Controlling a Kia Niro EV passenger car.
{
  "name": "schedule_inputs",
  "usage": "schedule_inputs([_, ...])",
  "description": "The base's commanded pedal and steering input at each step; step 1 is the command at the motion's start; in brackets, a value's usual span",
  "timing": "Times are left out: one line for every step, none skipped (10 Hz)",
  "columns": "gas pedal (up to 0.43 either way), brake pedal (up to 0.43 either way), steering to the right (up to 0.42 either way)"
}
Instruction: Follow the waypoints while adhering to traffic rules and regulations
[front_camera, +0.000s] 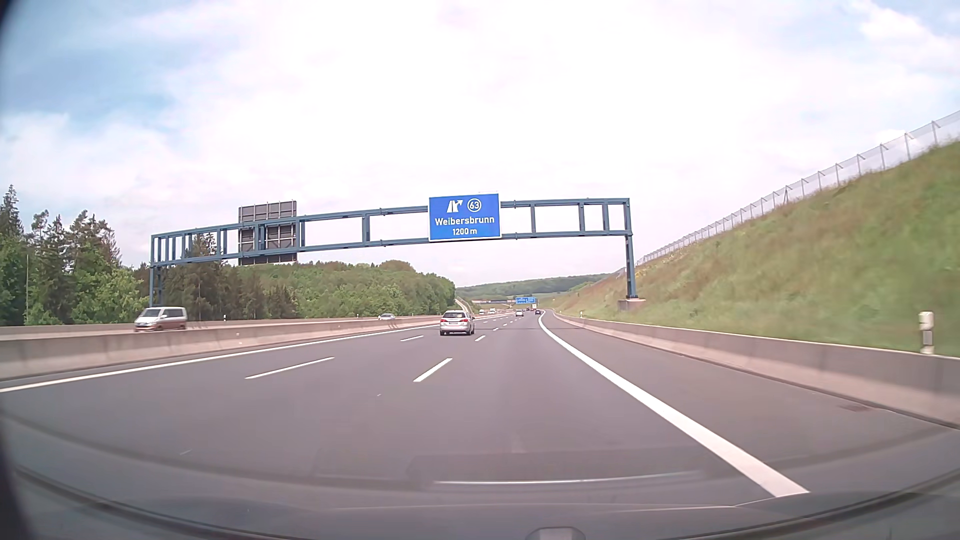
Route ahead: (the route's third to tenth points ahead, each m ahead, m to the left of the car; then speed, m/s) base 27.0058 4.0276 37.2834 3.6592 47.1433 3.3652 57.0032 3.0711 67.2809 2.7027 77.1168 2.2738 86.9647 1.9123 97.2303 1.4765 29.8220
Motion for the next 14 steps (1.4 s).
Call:
schedule_inputs([0.000,0.000,0.003])
schedule_inputs([0.000,0.000,0.003])
schedule_inputs([0.000,0.000,0.003])
schedule_inputs([0.000,0.000,0.003])
schedule_inputs([0.000,0.000,0.003])
schedule_inputs([0.000,0.000,0.003])
schedule_inputs([0.000,0.000,0.003])
schedule_inputs([0.000,0.000,0.003])
schedule_inputs([0.000,0.000,0.003])
schedule_inputs([0.000,0.000,0.003])
schedule_inputs([0.000,0.000,0.003])
schedule_inputs([0.098,0.000,0.003])
schedule_inputs([0.130,0.000,0.003])
schedule_inputs([0.130,0.000,0.003])
